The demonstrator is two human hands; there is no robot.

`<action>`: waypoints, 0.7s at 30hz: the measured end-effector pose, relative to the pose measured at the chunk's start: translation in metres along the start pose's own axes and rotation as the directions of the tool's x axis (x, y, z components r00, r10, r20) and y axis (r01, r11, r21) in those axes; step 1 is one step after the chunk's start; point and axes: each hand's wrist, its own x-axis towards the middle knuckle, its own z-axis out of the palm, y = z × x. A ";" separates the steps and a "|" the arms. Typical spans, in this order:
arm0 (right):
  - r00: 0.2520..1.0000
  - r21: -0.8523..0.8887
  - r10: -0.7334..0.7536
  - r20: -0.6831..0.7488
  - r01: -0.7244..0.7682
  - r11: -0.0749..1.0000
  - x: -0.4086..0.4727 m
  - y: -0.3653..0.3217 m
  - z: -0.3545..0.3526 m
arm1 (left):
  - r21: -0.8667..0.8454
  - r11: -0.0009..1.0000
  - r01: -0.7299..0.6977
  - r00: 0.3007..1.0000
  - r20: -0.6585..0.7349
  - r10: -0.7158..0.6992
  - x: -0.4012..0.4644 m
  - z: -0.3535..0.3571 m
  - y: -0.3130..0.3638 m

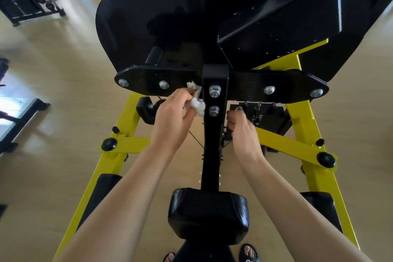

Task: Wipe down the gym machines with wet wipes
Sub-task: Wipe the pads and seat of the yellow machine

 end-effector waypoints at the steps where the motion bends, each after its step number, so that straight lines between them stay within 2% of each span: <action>1: 0.990 0.000 -0.110 -0.089 0.110 0.994 -0.010 -0.009 -0.001 | 0.028 1.000 -0.006 1.000 -0.011 0.007 0.001 -0.002 -0.004; 2: 0.949 -0.035 -0.264 -0.174 0.262 0.965 -0.020 -0.019 -0.003 | 0.051 0.999 -0.020 0.999 -0.033 0.022 0.003 -0.004 -0.004; 4: 0.770 -0.172 -0.597 -0.224 0.572 0.802 -0.033 -0.044 -0.001 | 0.057 0.997 -0.042 0.994 -0.096 0.048 0.013 -0.012 0.006; 6: 0.578 -0.302 -0.806 -0.128 0.751 0.586 -0.026 -0.066 0.005 | 0.060 0.997 -0.050 0.982 -0.179 0.060 0.026 -0.021 0.016; 7: 0.521 -0.362 -0.852 -0.046 0.786 0.500 -0.019 -0.075 0.010 | 0.082 0.995 -0.051 0.975 -0.212 0.068 0.033 -0.023 0.017; 10: 0.475 -0.512 -0.844 0.247 0.804 0.302 0.007 -0.093 0.031 | 0.173 0.983 -0.057 0.971 -0.220 0.095 0.043 -0.024 0.004; 11: 0.455 -0.576 -0.836 0.306 0.788 0.217 0.015 -0.091 0.037 | 0.205 0.975 -0.079 0.971 -0.205 0.122 0.042 -0.023 -0.002; 13: 0.387 -0.681 -0.862 0.327 0.729 0.070 0.026 -0.084 0.044 | 0.239 0.965 -0.110 0.968 -0.195 0.159 0.035 -0.018 -0.013; 17: 0.289 -0.693 -0.923 0.253 0.720 0.035 0.032 -0.073 0.045 | 0.172 0.985 0.026 0.968 -0.249 0.018 0.023 -0.006 -0.023; 19: 0.283 -0.702 -0.924 0.256 0.712 0.024 0.033 -0.073 0.046 | 0.179 0.980 0.082 0.962 -0.270 -0.032 0.022 -0.003 -0.021; 21: 0.282 -0.702 -0.926 0.253 0.711 0.025 0.034 -0.072 0.047 | 0.230 0.971 0.057 0.960 -0.281 0.011 0.025 -0.006 -0.015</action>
